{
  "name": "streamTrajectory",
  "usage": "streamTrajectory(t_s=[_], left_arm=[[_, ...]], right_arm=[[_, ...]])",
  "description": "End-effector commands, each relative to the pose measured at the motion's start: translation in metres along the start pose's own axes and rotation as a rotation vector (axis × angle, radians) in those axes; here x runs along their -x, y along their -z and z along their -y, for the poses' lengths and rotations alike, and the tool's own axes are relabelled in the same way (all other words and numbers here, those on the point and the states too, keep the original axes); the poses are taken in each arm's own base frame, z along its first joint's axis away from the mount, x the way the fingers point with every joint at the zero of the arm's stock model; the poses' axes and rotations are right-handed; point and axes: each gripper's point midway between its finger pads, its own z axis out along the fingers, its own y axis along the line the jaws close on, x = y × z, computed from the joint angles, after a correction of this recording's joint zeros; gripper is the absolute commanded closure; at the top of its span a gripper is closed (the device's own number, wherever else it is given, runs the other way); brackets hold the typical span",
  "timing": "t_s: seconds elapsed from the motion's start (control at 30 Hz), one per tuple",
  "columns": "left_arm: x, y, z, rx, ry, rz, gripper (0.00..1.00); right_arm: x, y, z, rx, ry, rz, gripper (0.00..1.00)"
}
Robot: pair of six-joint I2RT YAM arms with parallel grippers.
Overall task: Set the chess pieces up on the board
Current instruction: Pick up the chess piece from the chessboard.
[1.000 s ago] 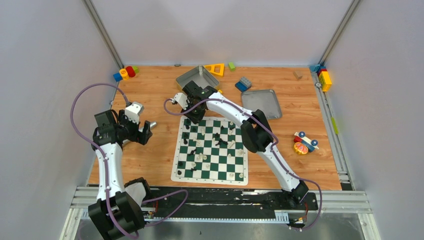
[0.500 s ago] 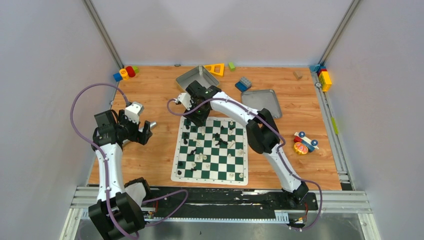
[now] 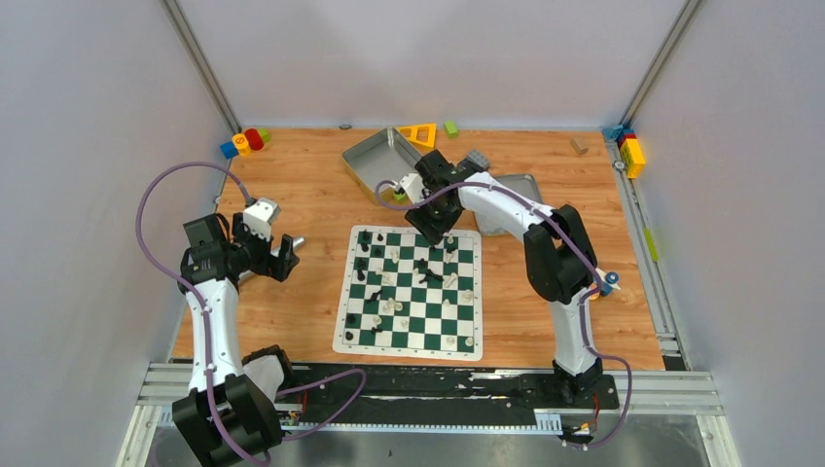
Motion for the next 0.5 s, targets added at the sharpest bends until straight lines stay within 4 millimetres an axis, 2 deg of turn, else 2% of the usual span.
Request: streamTrajectory(t_s=[0.0, 0.13, 0.47], left_arm=[[0.01, 0.002, 0.0, 0.0, -0.004, 0.043, 0.0], [0.009, 0.002, -0.001, 0.003, -0.002, 0.039, 0.0], [0.007, 0.001, -0.001, 0.003, 0.003, 0.033, 0.0]], right_arm=[[-0.004, -0.005, 0.005, -0.006, -0.034, 0.024, 0.47], [-0.01, -0.017, 0.003, 0.017, -0.043, 0.008, 0.47], [-0.008, -0.027, -0.002, 0.056, -0.045, 0.006, 0.5]])
